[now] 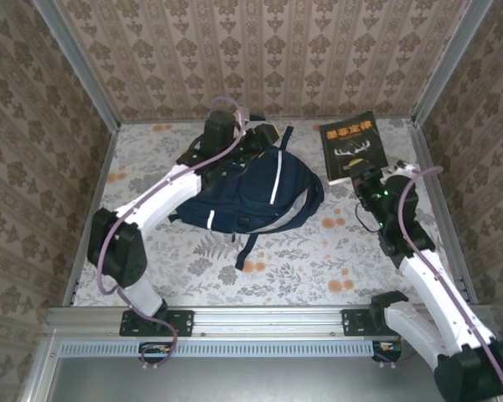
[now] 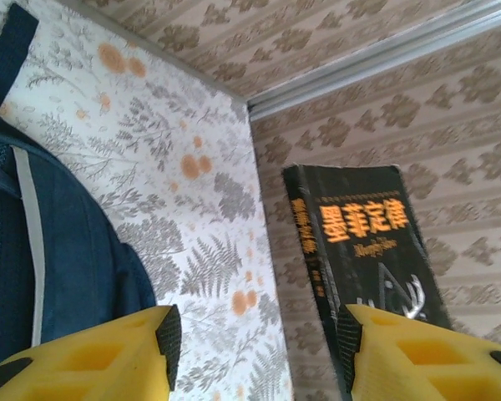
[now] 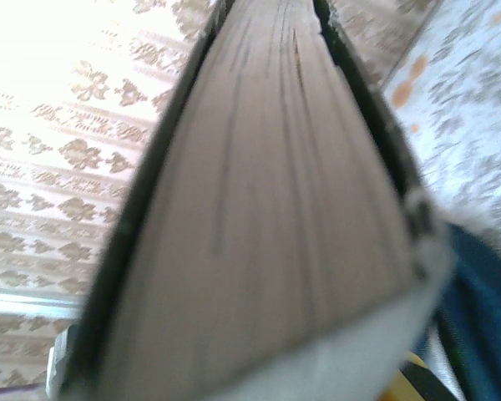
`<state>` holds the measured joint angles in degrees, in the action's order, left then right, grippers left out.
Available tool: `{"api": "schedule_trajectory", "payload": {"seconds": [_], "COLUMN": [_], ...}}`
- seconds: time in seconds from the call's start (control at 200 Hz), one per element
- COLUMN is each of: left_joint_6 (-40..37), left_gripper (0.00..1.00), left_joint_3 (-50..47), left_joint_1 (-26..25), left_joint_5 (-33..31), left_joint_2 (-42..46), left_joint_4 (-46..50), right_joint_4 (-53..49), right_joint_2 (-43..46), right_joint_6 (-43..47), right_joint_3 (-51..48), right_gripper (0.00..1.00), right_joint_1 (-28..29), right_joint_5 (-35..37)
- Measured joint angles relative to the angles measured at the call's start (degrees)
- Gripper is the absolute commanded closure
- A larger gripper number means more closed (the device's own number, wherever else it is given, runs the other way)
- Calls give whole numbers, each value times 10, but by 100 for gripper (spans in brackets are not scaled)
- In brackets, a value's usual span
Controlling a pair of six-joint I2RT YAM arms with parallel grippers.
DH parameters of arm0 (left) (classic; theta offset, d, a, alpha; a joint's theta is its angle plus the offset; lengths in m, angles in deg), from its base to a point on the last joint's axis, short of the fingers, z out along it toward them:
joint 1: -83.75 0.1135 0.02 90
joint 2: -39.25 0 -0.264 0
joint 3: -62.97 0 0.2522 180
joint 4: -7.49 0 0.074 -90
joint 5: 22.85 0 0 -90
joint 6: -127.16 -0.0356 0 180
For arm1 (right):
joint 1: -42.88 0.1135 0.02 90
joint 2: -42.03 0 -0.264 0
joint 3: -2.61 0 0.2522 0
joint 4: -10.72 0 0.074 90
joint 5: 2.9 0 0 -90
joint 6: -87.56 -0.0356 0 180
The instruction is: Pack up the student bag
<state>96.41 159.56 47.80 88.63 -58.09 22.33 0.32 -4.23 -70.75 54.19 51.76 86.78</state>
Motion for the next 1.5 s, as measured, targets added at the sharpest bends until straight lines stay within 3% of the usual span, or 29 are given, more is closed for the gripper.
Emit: {"api": "schedule_trajectory", "payload": {"seconds": [0.19, 0.485, 1.215, 1.5], "left_joint_6": [-67, -121, -189, -190], "left_gripper": [47, 49, 47, 48], "left_joint_3": [85, 134, 135, 145], "left_joint_1": [-8, -31, -16, -24], "left_joint_5": [20, 27, -18, -13], "left_joint_2": [-100, -188, -166, -199], "left_joint_4": [111, 203, 243, 254], "right_joint_4": [-85, -130, -100, -94], "right_joint_2": [63, 91, 76, 75], "right_joint_6": [36, 58, 62, 60], "right_joint_3": [-44, -69, -108, -112], "right_gripper": [100, 100, 100, 100], "right_joint_1": [-49, -55, -52, -52], "right_joint_5": [-18, -48, -94, -107]}}
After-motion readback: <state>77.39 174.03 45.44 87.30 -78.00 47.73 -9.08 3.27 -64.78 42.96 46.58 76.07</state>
